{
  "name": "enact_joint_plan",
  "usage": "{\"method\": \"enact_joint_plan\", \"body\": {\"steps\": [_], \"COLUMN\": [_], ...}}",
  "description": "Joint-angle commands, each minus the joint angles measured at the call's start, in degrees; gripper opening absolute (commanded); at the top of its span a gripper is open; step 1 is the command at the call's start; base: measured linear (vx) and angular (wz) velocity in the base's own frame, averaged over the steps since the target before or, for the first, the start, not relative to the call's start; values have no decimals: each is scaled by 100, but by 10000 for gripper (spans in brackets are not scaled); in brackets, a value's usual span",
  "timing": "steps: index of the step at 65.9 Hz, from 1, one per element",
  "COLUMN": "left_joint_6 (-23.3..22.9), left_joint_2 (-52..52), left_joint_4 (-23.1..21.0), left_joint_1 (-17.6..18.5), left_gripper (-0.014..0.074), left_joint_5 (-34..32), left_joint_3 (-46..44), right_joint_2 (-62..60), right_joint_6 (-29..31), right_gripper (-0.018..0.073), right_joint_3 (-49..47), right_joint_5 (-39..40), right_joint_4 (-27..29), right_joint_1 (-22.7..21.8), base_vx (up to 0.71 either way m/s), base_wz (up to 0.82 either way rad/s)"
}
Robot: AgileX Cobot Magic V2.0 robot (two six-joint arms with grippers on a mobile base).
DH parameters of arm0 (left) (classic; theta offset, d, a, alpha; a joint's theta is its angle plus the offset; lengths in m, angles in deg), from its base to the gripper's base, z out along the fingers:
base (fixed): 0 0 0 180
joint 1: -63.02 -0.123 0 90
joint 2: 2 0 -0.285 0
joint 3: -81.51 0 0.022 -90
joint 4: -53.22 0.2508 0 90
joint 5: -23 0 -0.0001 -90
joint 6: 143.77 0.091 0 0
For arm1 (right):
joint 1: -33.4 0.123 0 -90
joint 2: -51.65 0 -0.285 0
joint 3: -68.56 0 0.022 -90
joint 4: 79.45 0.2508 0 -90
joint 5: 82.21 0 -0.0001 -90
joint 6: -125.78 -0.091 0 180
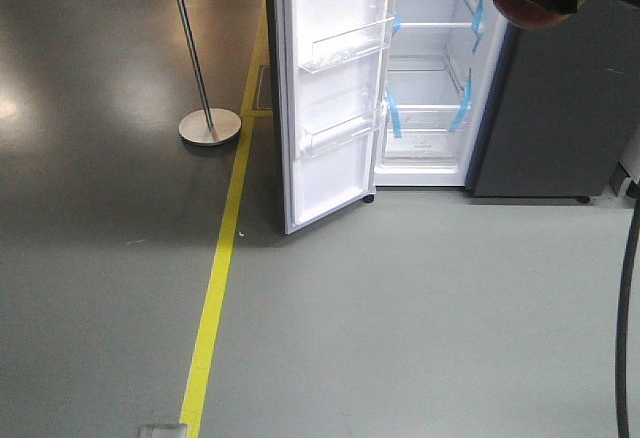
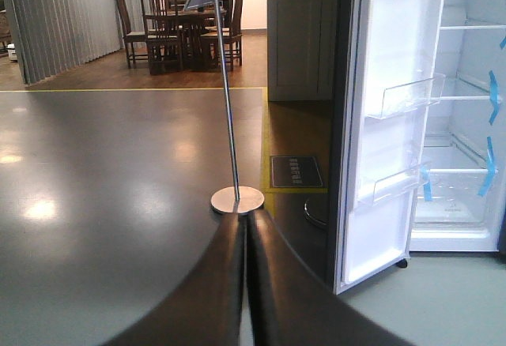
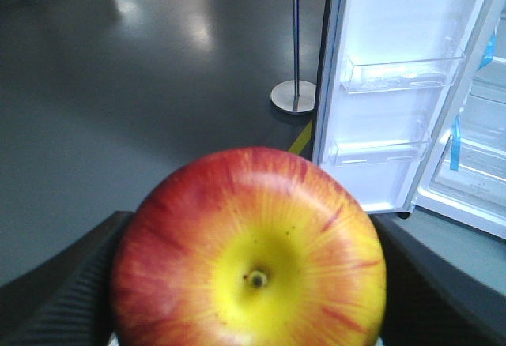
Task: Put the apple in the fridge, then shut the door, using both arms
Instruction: 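Drive up close to the refrigerator shelves with the apple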
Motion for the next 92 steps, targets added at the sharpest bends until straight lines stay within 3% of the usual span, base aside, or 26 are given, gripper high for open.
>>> {"method": "enact_joint_plan", "body": {"steps": [1,92], "left_joint_6": [-2,-2], "left_joint_2": [-33,-33], "left_joint_4": [-32,-32], "left_joint_1": [33,33], "left_gripper": [-6,-6], "left_joint_5": [-421,-421], "left_joint_3": [-116,-116], "right_joint_2": [-173,-173], "right_joint_6": [26,26], "right_gripper": [122,122], "right_joint_3": [-182,-182], "right_joint_5": [348,348], "right_joint_4": [220,220], "right_joint_1": [-18,-18], "base_vx": [8,8], "base_wz": [0,-1]}}
